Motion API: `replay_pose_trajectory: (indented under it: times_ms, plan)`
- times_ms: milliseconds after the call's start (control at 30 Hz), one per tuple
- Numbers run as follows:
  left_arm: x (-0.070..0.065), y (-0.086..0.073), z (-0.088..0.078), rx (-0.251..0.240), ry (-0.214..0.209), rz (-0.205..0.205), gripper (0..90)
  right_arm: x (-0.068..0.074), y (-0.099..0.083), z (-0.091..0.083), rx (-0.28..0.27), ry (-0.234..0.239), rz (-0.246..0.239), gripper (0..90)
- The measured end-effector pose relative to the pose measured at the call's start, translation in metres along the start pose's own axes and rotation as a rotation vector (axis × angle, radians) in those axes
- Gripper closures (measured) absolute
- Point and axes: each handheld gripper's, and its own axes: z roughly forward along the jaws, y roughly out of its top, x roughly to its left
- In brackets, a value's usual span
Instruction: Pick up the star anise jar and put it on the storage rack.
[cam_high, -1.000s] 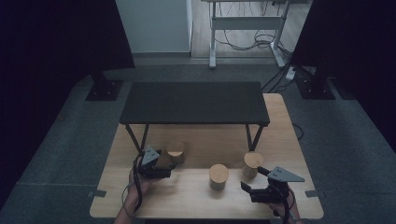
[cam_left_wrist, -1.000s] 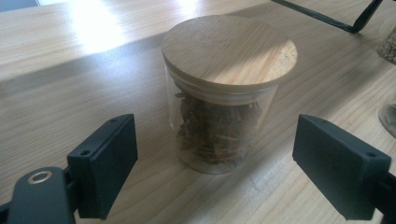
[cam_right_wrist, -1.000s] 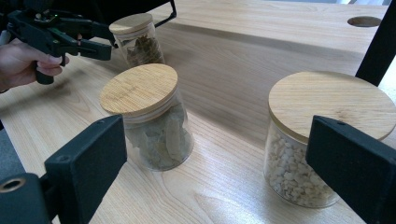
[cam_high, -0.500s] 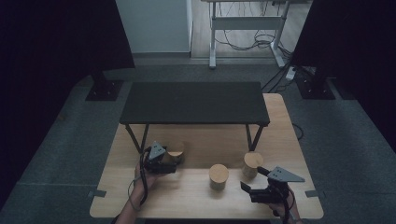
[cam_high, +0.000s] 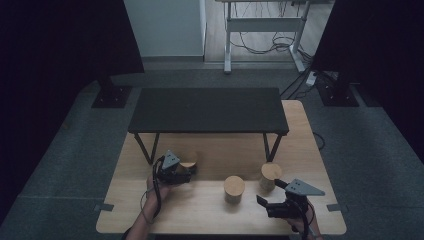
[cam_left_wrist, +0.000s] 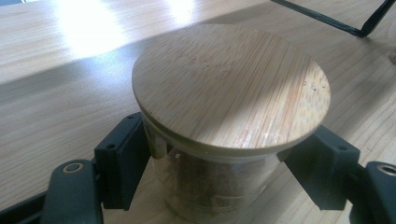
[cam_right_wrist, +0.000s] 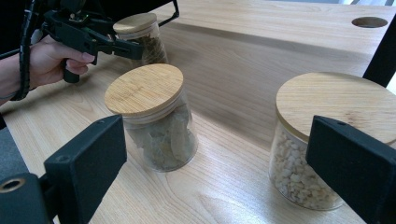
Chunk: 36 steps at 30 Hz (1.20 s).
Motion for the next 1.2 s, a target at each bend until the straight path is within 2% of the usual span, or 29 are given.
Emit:
replay_pose_trajectory:
  times_ms: [367,500,800,1200]
  plan:
    - [0.000,0.000,0.000,-0.001,-0.004,0.009,25.7,0.000,-0.001,0.002,0.010,-0.007,-0.007,4.6]
    - [0.000,0.000,-0.001,-0.002,0.000,0.024,25.8,0.000,-0.002,0.002,0.014,-0.007,-0.008,4.6]
    - [0.002,0.000,-0.004,-0.006,-0.010,0.018,25.8,0.001,-0.002,0.003,0.020,-0.014,-0.015,4.7]
    - [-0.002,0.005,-0.022,-0.043,-0.011,0.041,25.8,0.002,-0.003,0.005,0.032,-0.024,-0.024,4.7]
